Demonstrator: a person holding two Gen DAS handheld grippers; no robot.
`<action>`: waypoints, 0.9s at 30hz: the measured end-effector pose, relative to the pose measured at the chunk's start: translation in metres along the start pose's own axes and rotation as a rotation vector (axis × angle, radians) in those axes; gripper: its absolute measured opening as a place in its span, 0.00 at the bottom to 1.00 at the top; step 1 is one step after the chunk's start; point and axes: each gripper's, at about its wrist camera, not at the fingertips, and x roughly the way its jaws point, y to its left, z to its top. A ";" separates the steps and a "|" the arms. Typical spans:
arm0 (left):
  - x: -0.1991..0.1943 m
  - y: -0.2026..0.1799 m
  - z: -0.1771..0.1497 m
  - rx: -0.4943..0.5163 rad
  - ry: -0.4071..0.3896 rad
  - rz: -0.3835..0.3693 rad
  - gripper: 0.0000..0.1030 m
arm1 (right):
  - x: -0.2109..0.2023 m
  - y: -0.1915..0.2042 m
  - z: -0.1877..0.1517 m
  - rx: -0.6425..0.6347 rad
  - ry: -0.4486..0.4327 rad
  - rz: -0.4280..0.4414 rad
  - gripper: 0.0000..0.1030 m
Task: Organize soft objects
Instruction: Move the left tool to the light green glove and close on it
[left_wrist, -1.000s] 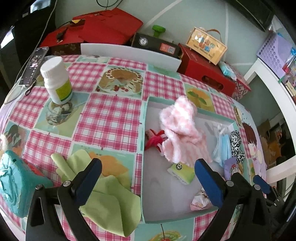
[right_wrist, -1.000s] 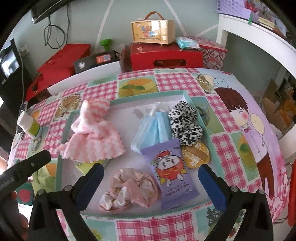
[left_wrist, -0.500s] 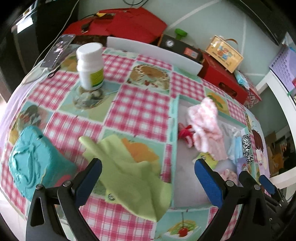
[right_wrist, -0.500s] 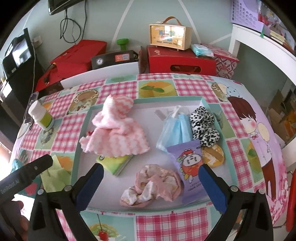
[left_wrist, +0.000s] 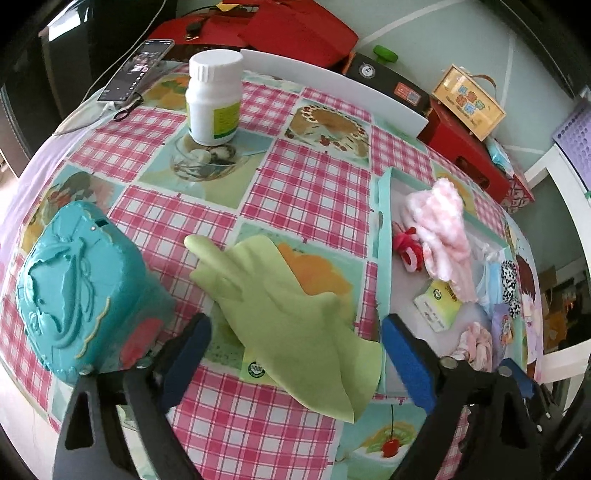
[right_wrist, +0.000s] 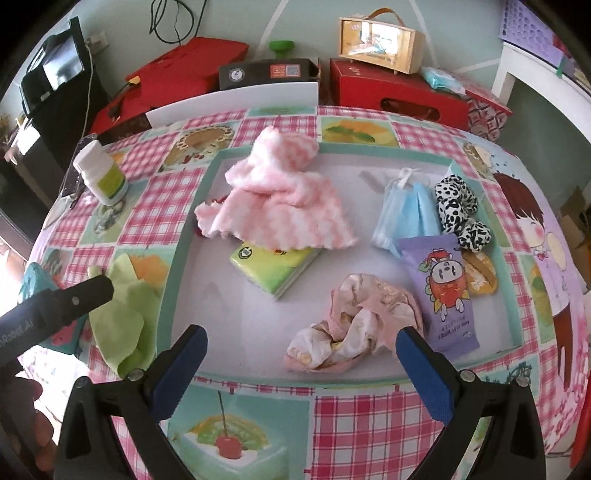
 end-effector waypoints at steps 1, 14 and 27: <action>0.001 -0.001 0.000 0.007 0.006 -0.002 0.82 | 0.000 0.000 0.000 0.001 -0.002 0.001 1.00; 0.030 -0.001 -0.004 0.049 0.070 0.055 0.50 | 0.001 -0.003 0.002 0.012 -0.003 0.005 1.00; 0.023 -0.003 0.001 0.050 0.060 0.019 0.48 | 0.005 -0.010 0.003 0.035 0.012 -0.004 1.00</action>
